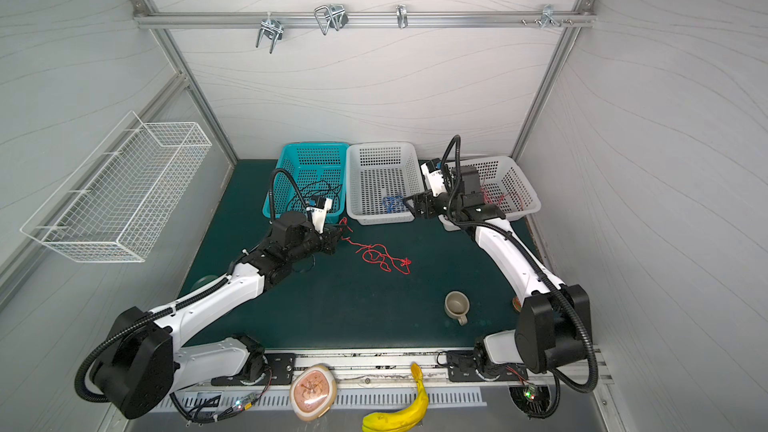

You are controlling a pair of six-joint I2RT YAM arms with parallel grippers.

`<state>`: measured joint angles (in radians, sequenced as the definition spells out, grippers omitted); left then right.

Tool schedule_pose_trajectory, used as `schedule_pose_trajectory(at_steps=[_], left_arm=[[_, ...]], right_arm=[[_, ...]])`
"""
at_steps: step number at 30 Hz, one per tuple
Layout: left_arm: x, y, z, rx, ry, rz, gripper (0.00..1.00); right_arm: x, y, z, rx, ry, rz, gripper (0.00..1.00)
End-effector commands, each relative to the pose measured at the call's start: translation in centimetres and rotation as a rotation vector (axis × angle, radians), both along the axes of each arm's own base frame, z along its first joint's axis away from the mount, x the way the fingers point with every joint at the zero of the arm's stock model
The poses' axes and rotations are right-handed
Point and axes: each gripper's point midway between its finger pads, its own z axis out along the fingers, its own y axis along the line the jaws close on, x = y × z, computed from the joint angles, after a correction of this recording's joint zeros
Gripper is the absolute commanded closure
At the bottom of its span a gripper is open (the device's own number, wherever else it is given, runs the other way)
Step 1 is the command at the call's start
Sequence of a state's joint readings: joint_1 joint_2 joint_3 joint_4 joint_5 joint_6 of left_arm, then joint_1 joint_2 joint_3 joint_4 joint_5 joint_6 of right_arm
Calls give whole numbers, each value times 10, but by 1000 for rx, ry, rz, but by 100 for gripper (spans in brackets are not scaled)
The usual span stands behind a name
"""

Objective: Untangle the cables

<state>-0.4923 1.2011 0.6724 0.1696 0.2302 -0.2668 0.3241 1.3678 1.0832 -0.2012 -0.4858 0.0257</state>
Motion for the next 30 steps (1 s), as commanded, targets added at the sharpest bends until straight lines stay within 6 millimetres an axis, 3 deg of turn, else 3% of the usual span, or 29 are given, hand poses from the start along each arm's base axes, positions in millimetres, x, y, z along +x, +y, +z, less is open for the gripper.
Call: schedule_pose_trajectory(at_steps=[1,9,15,19,22,24,27,30], left_arm=[[9,-12,51,-57,-146,-41,100],[10,-16,68,-82,-183,-59,100],[11,-14,79,-102,-215,-42,100],[12,-11,87,-108,-231,-26,100],[16,-7,87,-99,-235,9,100],[20,-3,88,-94,-238,36,100],[24,1,88,-88,-242,71,100],[27,6,86,-79,-243,104,100]], right_arm=[[-43,36,14,100,-6,242,12],[-92,87,-6,109,57,459,13],[-95,103,-31,67,108,476,20],[-96,112,-38,66,133,499,30],[-99,119,-41,62,141,518,48],[-100,123,-44,55,143,525,72],[-101,127,-47,49,150,534,97],[-102,130,-51,32,148,530,100]])
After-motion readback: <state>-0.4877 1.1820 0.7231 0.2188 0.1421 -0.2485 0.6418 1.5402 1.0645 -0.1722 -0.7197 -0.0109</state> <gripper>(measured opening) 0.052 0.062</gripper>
